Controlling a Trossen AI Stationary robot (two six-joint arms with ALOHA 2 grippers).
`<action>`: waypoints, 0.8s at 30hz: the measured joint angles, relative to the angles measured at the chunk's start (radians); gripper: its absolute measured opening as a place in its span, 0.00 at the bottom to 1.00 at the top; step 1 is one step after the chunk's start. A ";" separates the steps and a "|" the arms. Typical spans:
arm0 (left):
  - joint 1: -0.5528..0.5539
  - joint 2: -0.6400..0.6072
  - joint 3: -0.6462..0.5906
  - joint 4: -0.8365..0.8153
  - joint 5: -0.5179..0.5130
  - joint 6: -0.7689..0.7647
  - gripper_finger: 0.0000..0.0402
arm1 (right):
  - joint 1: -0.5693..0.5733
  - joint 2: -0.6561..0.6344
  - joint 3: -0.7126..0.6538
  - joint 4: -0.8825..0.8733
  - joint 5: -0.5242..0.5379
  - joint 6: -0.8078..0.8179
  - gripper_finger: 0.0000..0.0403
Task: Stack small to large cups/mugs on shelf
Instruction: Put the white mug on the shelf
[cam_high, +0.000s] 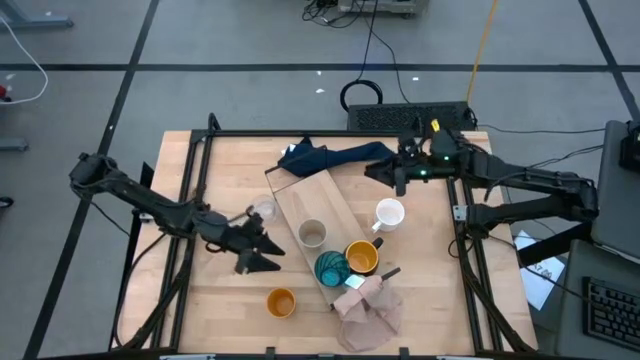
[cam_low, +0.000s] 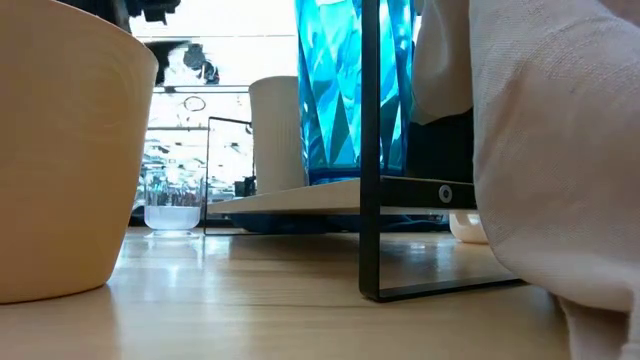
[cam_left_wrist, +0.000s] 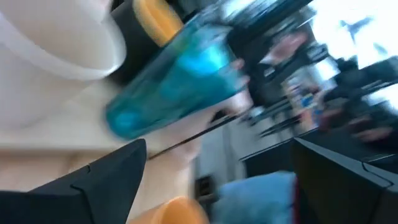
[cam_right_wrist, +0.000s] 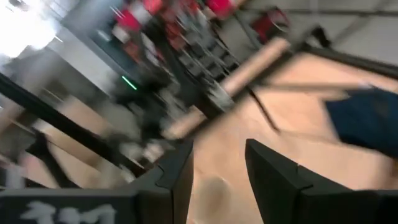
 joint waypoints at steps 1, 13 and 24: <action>0.000 -0.010 0.000 0.035 0.000 -0.012 0.98 | -0.008 0.000 -0.004 -0.047 0.000 -0.034 0.34; 0.024 -0.053 0.001 0.106 -0.083 -0.156 0.98 | -0.074 0.008 -0.010 -0.422 0.169 -0.359 0.34; 0.019 -0.053 0.001 0.143 -0.075 -0.167 0.98 | -0.094 0.109 -0.010 -0.700 0.116 -0.395 0.34</action>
